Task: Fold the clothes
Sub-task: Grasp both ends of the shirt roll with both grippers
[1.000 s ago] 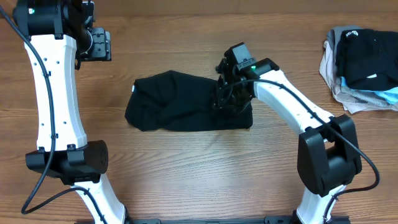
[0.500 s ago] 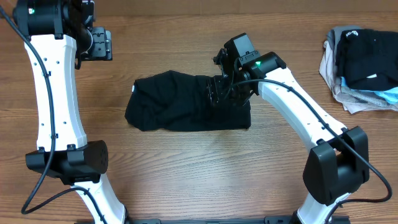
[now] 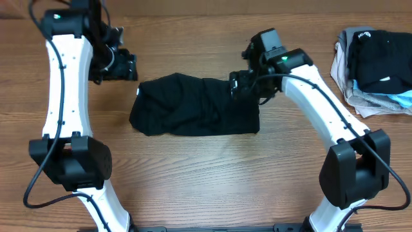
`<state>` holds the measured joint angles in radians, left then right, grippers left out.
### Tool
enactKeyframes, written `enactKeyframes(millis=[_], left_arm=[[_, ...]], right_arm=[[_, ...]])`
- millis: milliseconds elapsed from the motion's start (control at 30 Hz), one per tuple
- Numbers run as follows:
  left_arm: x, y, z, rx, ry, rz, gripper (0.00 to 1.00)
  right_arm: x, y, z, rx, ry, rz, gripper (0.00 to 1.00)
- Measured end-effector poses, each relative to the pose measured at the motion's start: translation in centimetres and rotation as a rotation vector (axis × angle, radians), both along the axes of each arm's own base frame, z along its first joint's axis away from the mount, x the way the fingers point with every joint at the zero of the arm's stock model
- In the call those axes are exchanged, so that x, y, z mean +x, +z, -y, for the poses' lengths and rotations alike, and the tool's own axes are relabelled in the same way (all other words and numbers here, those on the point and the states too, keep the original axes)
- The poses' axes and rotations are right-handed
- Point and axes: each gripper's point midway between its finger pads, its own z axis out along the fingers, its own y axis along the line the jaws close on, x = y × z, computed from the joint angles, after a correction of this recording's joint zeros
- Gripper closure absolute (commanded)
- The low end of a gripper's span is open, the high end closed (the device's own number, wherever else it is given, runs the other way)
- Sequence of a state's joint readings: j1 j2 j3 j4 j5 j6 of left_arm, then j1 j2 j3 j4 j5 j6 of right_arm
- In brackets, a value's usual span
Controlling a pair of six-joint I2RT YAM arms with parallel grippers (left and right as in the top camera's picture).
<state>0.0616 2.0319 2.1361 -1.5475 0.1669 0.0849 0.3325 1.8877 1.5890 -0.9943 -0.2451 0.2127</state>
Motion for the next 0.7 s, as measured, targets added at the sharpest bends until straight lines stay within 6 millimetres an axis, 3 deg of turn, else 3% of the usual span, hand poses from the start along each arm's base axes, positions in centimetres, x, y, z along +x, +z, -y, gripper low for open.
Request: enactKeyframes(millis=[133, 333, 700], left_arm=[[0.1, -3.9, 1.3, -0.076, -0.058, -0.034, 0.25], [-1.4, -9.1, 2.6, -0.150, -0.144, -0.089, 0.24], [-0.6, -14.7, 2.7, -0.136, -0.224, -0.002, 0.20]], right_arm=[[0.0, -0.2, 1.7, -0.015, -0.034, -0.025, 0.08], [0.3, -0.4, 3.3, -0.022, -0.070, -0.039, 0.08], [0.3, -0.4, 3.7, -0.039, -0.059, -0.032, 0.07]])
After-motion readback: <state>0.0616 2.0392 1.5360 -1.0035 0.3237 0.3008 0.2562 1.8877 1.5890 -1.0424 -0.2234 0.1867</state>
